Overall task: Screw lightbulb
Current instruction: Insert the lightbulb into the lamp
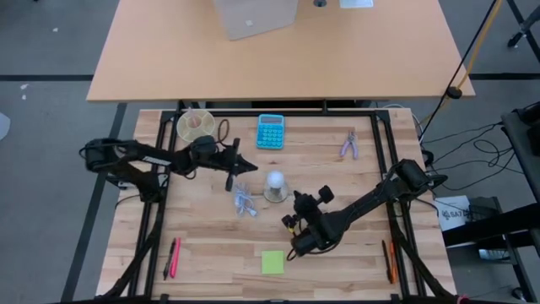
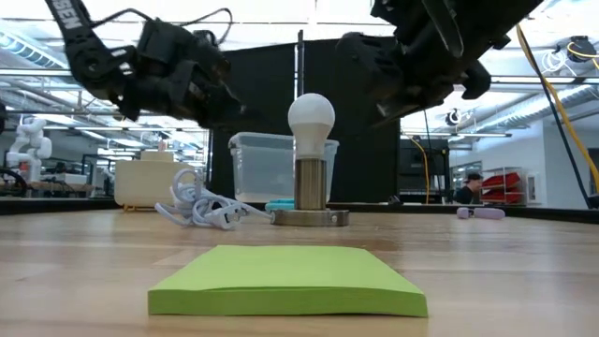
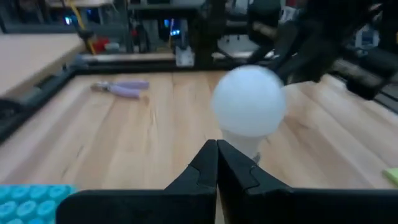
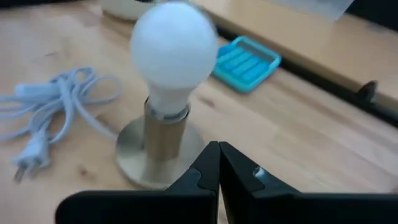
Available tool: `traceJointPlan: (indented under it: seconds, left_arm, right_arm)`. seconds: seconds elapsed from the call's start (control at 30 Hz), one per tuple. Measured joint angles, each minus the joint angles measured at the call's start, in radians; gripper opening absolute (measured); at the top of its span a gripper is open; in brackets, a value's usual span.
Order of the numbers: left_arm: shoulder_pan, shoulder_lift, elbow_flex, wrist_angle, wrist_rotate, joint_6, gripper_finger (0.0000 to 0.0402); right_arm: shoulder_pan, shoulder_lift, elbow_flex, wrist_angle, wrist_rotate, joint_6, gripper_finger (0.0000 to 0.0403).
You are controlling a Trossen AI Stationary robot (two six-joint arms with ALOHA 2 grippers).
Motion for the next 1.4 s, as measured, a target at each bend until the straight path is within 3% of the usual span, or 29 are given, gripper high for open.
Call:
traceJointPlan:
  seconds: [0.2,0.43,0.7,0.97,1.1,1.27,1.4]
  left_arm:
    - [-0.064,-0.114,-0.038,0.003,-0.030,-0.023,0.0001]
    - [-0.178,-0.105,-0.039,0.001,-0.171,-0.018,0.0000]
    - [-0.222,-0.106,-0.039,-0.001,-0.230,0.009,0.0000]
    - [-0.230,-0.105,-0.039,0.002,-0.266,0.031,0.0000]
    - [-0.219,-0.106,-0.039,0.002,-0.265,0.031,0.0000]
    - [-0.213,-0.116,-0.039,0.003,-0.251,0.030,0.0000]
    - [-0.214,-0.123,-0.039,0.030,-0.237,0.026,0.0000]
  right_arm:
    - [-0.017,0.000,0.000,-0.093,0.072,0.068,0.0000]
    - [-0.043,0.000,0.000,-0.163,0.162,0.108,0.0000]
    - [-0.052,0.000,0.000,-0.017,0.191,-0.073,0.0000]
    - [-0.018,-0.035,0.000,0.025,0.183,-0.151,0.0000]
    - [0.029,-0.107,0.000,0.101,0.233,-0.306,0.0000]
    - [0.078,-0.256,0.000,0.234,0.223,-0.659,0.0000]
    - [0.084,-0.358,0.001,0.376,0.120,-0.995,0.0000]
